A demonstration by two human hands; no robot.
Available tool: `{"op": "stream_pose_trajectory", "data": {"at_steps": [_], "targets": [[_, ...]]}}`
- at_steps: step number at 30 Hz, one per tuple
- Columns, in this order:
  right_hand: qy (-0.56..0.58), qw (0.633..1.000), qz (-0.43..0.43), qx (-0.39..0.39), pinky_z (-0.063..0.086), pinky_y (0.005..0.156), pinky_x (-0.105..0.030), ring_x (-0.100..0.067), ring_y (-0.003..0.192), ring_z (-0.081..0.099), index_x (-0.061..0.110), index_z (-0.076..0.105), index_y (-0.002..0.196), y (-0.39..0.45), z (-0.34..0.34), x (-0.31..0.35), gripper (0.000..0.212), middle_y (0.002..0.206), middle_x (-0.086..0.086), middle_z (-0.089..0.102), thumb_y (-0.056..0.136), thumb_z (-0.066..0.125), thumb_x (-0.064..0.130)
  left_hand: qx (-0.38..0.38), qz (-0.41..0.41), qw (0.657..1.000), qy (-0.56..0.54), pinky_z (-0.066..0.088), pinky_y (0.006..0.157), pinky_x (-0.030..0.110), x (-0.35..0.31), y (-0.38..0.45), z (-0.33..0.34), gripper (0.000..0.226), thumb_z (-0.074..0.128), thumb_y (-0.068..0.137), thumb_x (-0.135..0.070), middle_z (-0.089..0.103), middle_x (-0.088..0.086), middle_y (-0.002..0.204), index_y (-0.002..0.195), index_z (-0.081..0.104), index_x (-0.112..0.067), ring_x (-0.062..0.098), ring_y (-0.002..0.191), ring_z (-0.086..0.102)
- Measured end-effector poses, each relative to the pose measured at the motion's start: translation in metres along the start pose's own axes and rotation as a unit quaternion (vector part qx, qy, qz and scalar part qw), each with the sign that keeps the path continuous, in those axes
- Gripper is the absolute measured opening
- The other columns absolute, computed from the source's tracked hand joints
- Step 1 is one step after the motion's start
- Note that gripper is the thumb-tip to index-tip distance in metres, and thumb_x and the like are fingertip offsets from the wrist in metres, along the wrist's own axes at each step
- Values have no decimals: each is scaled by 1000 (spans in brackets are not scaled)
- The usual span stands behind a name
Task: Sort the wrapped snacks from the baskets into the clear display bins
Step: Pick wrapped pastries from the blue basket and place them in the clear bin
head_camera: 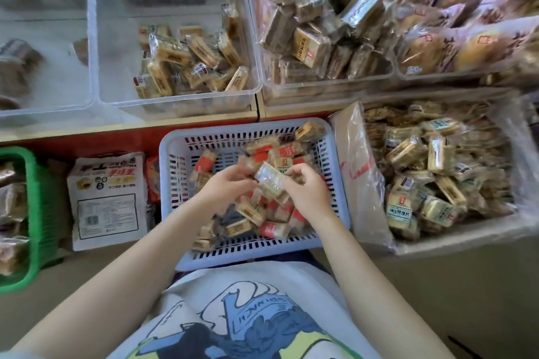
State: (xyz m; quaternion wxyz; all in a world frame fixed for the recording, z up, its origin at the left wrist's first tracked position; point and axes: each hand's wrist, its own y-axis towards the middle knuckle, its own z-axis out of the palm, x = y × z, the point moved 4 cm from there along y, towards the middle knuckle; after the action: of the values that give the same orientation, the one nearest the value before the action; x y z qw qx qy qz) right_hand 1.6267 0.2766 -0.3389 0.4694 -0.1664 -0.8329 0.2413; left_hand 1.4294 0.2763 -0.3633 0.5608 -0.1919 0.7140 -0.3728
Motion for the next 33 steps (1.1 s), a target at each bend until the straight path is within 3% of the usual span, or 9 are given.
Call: {"op": "stream_pose_trajectory", "data": {"at_steps": [3, 6, 9, 12, 17, 21, 27, 31, 33], "targets": [[105, 994, 2, 37, 53, 71, -34, -19, 87, 65, 28, 67, 96, 9, -1, 31, 8, 98, -3, 69, 89, 63, 30, 38, 22, 987, -154, 59, 86, 41, -21, -8, -10, 36, 69, 92, -29, 72, 2, 113, 127, 59, -27, 20, 100, 71], [139, 988, -18, 71, 56, 73, -41, -23, 85, 67, 29, 70, 92, 21, 6, 66, 8, 97, -7, 71, 87, 64, 29, -41, 73, 975, -205, 57, 77, 34, -41, -17, -37, 33, 71, 91, -26, 76, 2, 101, 122, 66, -17, 21, 92, 74], [153, 984, -62, 72, 59, 76, -44, -25, 83, 70, 26, 70, 91, 35, 16, 111, 7, 89, -4, 72, 87, 66, 28, -227, 155, 956, -102, 56, 76, 25, -57, -27, -81, 28, 71, 89, -34, 74, -5, 100, 115, 68, -24, 9, 93, 70], [186, 979, -72, 44, 60, 65, -35, -19, 73, 71, 13, 62, 98, 61, 27, 155, 6, 88, -9, 72, 94, 63, 17, -392, 218, 879, 164, 46, 101, 34, -65, -32, -121, 40, 60, 95, -30, 59, -1, 132, 134, 56, -20, 15, 123, 53], [219, 975, -45, 8, 63, 76, -46, -27, 85, 75, 11, 58, 103, 114, 44, 204, 18, 103, -16, 72, 91, 67, 20, -337, 175, 812, 443, 0, 124, 44, -37, -8, -125, 76, 50, 96, -32, 4, 6, 167, 159, 8, -18, 24, 153, -6], [113, 992, -36, -34, 59, 61, -25, -15, 67, 73, 13, 59, 105, 120, 44, 208, 11, 98, -10, 71, 95, 57, 9, -319, 150, 804, 479, -4, 123, 48, -22, 0, -117, 92, 48, 95, -38, -25, 7, 162, 156, -18, -17, 27, 148, -28], [17, 981, -142, -129, 53, 63, -33, -20, 72, 65, 25, 59, 87, 75, 25, 157, 15, 83, -1, 66, 92, 53, 12, -314, 134, 804, 487, 0, 123, 50, -21, 4, -114, 105, 52, 87, -40, -32, 10, 159, 153, -26, -16, 30, 146, -32], [-170, 983, -17, -69, 47, 63, -33, -22, 77, 62, 19, 59, 94, 69, 41, 65, 6, 88, -2, 64, 95, 53, 21, -316, 126, 806, 485, 1, 123, 50, -24, 3, -112, 105, 53, 86, -37, -30, 11, 160, 153, -24, -15, 31, 146, -30], [-293, 953, 70, 9, 53, 73, -34, -26, 99, 64, 20, 55, 124, 68, 56, 13, 30, 115, -7, 63, 95, 56, 28, -322, 116, 808, 480, 0, 123, 49, -26, 1, -109, 102, 52, 86, -32, -26, 12, 162, 155, -21, -14, 32, 147, -28]]}}
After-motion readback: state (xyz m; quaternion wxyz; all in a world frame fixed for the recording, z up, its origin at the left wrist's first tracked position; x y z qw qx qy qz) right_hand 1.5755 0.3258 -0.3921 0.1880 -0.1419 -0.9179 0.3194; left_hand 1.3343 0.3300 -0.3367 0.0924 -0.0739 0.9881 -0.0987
